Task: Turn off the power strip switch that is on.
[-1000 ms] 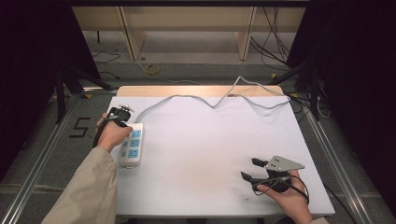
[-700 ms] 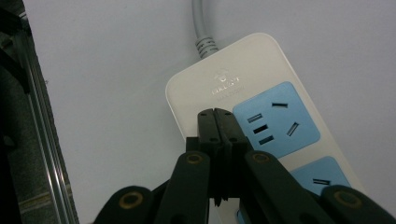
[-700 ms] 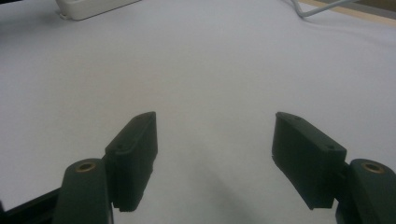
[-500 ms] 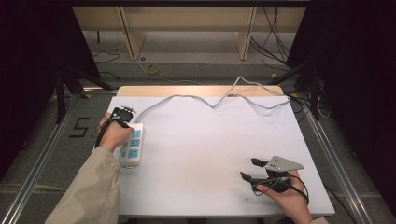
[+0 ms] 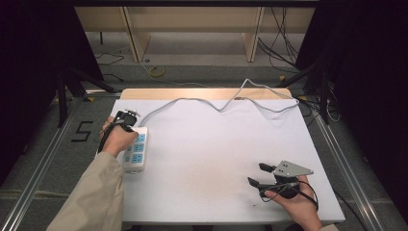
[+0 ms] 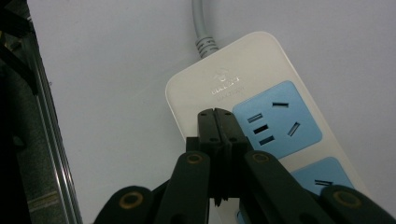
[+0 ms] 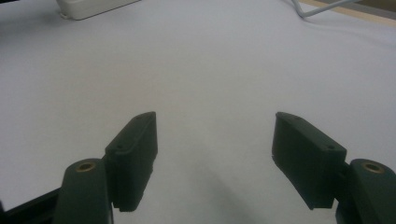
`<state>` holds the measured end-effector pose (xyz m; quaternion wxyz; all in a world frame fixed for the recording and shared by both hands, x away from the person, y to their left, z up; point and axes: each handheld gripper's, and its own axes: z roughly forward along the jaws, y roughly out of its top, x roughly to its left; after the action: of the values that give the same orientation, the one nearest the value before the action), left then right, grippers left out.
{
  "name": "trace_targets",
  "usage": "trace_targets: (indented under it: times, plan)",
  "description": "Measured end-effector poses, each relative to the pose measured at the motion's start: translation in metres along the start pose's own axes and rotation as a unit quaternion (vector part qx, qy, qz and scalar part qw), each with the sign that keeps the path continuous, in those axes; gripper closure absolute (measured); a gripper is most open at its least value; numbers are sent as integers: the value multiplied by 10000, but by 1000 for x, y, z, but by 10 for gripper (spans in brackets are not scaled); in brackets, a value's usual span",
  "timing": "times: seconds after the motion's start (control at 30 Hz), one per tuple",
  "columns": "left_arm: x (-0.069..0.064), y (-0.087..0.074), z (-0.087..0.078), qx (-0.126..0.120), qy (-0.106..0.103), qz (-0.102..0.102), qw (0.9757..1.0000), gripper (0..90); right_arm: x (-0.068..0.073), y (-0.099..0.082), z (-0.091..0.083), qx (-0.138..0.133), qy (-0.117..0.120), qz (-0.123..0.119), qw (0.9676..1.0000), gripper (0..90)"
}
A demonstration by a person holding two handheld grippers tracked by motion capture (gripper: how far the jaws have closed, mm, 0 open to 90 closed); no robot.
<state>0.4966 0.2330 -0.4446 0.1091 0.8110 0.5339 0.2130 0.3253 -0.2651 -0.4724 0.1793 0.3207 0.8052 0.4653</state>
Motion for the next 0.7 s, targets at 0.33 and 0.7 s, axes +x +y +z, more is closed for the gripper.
trace_targets:
  times: [0.33, 0.7]
  plan:
    - [0, 0, 0, -23, 24, 33, 10000, 898, 0, 0, 0, 1, 0, 2, 10000, 321]
    - [1, -1, -1, -65, -31, 77, 9999, 898, -1, 0, 0, -14, -3, 8, 10000, 322]
